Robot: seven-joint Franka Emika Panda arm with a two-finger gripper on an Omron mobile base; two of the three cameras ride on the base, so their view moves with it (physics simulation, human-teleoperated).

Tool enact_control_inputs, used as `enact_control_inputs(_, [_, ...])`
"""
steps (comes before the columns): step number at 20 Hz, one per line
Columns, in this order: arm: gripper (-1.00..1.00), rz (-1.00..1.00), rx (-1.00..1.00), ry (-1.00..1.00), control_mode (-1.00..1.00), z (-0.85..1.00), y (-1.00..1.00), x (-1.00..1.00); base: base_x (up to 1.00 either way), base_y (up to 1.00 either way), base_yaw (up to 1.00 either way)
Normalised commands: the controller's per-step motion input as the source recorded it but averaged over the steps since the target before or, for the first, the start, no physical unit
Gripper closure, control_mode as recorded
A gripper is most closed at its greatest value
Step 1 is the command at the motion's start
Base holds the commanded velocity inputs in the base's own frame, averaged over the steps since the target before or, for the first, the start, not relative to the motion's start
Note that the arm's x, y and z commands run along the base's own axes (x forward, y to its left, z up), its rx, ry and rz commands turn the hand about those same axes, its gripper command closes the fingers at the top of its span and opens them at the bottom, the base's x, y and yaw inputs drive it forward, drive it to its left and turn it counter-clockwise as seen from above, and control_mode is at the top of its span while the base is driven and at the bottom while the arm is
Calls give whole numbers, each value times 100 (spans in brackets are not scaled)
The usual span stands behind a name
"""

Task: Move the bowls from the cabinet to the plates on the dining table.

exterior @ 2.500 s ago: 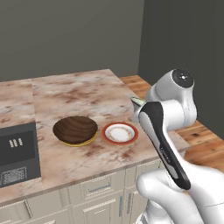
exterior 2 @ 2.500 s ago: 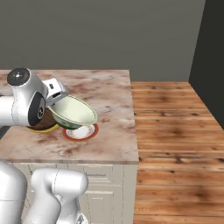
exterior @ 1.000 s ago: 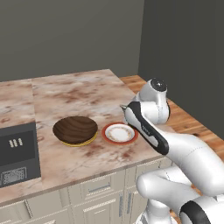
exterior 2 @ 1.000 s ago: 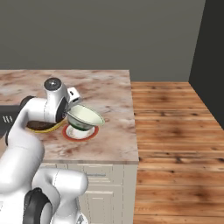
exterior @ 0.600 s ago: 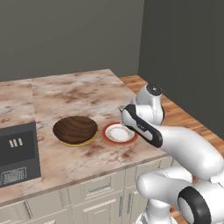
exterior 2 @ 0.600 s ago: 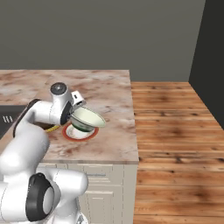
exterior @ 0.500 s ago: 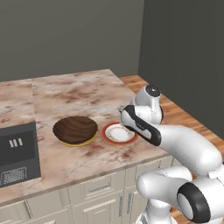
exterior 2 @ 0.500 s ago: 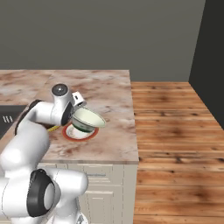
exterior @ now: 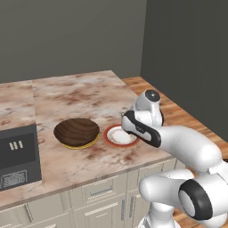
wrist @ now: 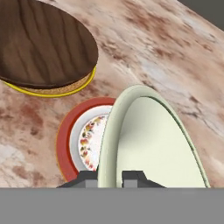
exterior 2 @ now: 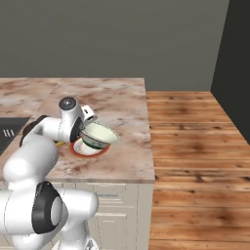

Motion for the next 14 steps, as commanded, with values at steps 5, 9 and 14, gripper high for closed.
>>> enact_control_inputs(5, [100, 0, -9, 0, -100, -14, 0, 9, 0, 0, 0])
enact_control_inputs(9, [100, 6, 0, -2, -100, -2, 0, 34, 0, 0, 0])
enact_control_inputs(14, [100, 7, 0, -1, -100, -9, 0, 40, 0, 0, 0])
